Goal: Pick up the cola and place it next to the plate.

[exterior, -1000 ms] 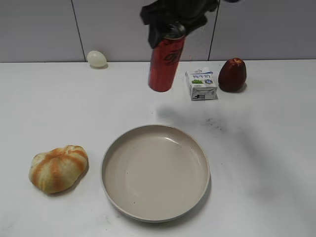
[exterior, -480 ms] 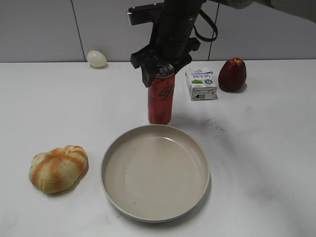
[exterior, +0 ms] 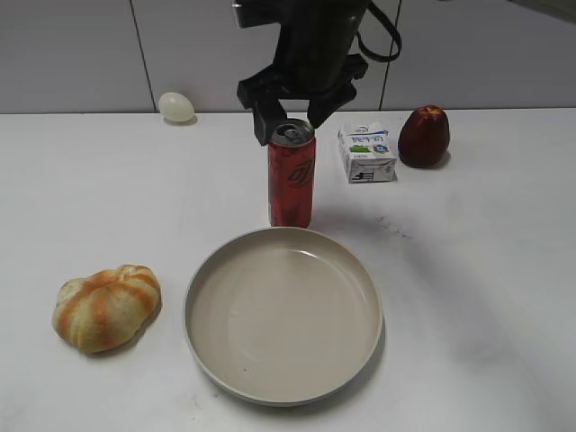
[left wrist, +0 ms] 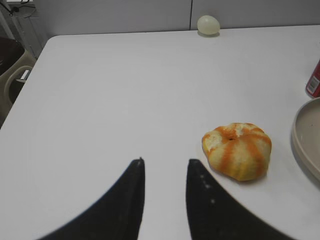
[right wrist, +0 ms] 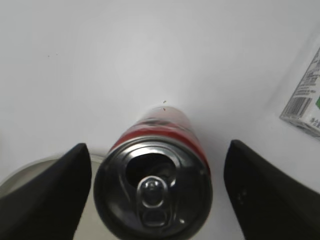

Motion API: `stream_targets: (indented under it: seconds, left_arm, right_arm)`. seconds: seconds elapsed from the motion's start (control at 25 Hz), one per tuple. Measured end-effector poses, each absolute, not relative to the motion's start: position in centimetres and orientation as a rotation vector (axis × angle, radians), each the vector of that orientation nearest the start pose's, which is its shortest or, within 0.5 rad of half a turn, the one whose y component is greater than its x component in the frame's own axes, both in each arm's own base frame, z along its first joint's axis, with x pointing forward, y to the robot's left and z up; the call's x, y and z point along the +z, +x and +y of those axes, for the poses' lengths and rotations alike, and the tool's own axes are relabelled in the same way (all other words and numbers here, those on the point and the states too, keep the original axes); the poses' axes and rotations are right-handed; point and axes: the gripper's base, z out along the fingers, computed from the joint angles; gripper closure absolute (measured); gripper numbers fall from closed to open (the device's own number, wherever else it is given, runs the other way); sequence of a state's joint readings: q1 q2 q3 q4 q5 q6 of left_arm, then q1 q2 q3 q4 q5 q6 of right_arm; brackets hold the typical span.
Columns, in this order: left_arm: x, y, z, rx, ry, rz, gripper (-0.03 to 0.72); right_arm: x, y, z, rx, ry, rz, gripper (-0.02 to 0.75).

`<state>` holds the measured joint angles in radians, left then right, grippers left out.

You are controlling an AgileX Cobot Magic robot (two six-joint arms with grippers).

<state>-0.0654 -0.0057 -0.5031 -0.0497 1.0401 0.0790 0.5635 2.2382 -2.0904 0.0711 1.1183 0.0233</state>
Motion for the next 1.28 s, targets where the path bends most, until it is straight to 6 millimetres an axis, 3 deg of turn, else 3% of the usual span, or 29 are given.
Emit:
stream_targets:
  seconds: [0.12,0.36,0.48,0.6,0.92,1.12,1.28]
  left_arm:
    - [28.0,-0.6,-0.4,-0.051,0.147,2.009,0.459]
    - [28.0,-0.6,-0.4,-0.051,0.147,2.009,0.459]
    - [28.0,-0.6,-0.4,-0.051,0.147,2.009,0.459]
    - [28.0,-0.6,-0.4,-0.051,0.147,2.009,0.462]
    - [28.0,-0.6,-0.4,-0.051,0.147,2.009,0.463]
    - [28.0,-0.6,-0.4,-0.051,0.147,2.009,0.462]
    - [28.0,-0.6,-0.4,-0.051,0.147,2.009,0.462]
  right_arm:
    - [27.0,41.9,24.4,0.260,-0.638,2.646,0.081]
    - [31.1,44.1,15.0,0.207,-0.371,2.637,0.094]
    - [32.8,44.0,10.5,0.172,-0.249,2.625,0.117]
    - [34.3,43.0,7.6,0.141,-0.174,2.614,0.130]
    - [36.9,39.0,2.5,0.021,-0.057,2.629,0.143]
    - [36.9,33.9,2.0,0.012,-0.054,2.677,0.144]
    - [35.6,28.8,1.7,0.013,-0.057,2.739,0.144]
